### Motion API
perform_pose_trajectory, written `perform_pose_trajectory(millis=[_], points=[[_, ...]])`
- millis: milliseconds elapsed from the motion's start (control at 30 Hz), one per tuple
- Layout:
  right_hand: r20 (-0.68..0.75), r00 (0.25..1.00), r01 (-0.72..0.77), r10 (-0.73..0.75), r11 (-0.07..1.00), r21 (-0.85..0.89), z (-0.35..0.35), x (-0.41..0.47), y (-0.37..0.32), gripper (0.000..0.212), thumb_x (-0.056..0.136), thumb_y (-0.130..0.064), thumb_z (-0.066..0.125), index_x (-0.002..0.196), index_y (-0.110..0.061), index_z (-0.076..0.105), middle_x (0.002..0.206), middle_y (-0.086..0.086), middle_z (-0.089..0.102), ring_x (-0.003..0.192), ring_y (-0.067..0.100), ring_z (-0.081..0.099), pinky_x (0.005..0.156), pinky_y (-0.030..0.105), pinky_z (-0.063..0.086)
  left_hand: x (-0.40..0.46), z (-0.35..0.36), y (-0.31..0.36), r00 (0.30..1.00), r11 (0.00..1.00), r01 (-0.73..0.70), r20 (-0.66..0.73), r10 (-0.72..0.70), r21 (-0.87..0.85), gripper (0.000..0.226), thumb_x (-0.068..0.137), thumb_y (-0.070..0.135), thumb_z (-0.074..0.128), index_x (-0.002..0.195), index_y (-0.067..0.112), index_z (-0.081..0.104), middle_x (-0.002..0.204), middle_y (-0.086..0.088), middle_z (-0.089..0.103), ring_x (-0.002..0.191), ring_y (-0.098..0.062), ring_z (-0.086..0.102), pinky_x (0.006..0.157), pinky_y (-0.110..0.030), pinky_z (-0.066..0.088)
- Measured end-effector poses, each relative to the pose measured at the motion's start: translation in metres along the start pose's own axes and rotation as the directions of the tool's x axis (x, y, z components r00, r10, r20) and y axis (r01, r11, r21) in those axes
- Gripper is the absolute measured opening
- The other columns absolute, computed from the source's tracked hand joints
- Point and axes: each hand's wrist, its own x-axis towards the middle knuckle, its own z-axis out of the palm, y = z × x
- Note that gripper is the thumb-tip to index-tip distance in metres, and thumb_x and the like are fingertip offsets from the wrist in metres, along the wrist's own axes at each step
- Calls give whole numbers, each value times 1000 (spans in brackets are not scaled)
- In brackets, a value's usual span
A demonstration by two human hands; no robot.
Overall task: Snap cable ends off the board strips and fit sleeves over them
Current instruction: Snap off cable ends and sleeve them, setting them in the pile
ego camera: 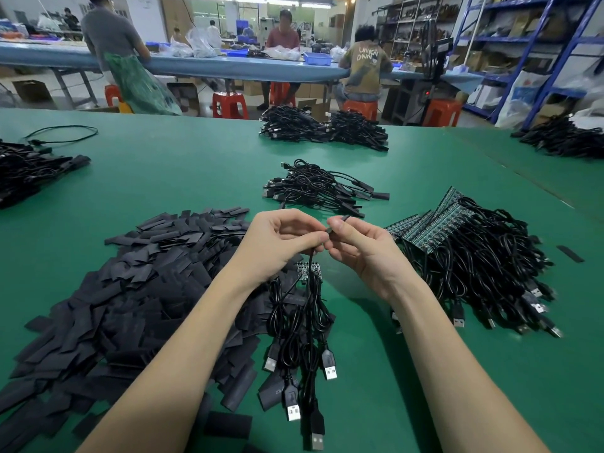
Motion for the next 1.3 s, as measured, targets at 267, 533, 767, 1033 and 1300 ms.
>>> perform_pose_trajectory(millis=[267,533,767,1033,1300], points=[[-106,961,262,-255,964,54,16,-1,8,29,75,-14,80,103,-21,79,93,14,76,84,21,72,78,31,60,1,1,-3,997,998,19,-72,-23,-59,12,81,0,79,91,5,73,82,-15,77,71,-19,74,73,-23,57],[-182,942,294,-281,954,54,18,-1,12,24,83,-1,75,105,-12,77,84,12,75,77,20,70,74,29,60,1,7,-3,994,998,2,-113,-10,-66,14,81,-1,79,92,2,71,80,-14,77,70,-18,73,72,-24,58],[-203,954,249,-219,958,140,13,1,11,21,73,-16,81,94,-16,82,92,13,76,82,23,71,73,29,60,2,10,-4,994,1000,-17,-109,15,-17,12,82,2,80,90,3,72,80,-14,77,71,-19,73,73,-25,59],[-189,965,206,-181,971,125,6,2,6,25,68,-19,85,93,-16,82,94,14,77,81,21,73,72,25,59,1,8,-4,996,1000,-8,-90,8,-3,10,81,8,82,85,14,75,76,-9,76,72,-20,75,72,-30,61],[-207,961,215,-184,967,139,13,2,8,23,73,-18,80,96,-20,81,92,10,77,83,18,73,71,25,59,3,12,-5,994,1000,7,-108,-9,-13,10,82,6,80,88,8,73,77,-10,76,70,-18,73,73,-32,61]])
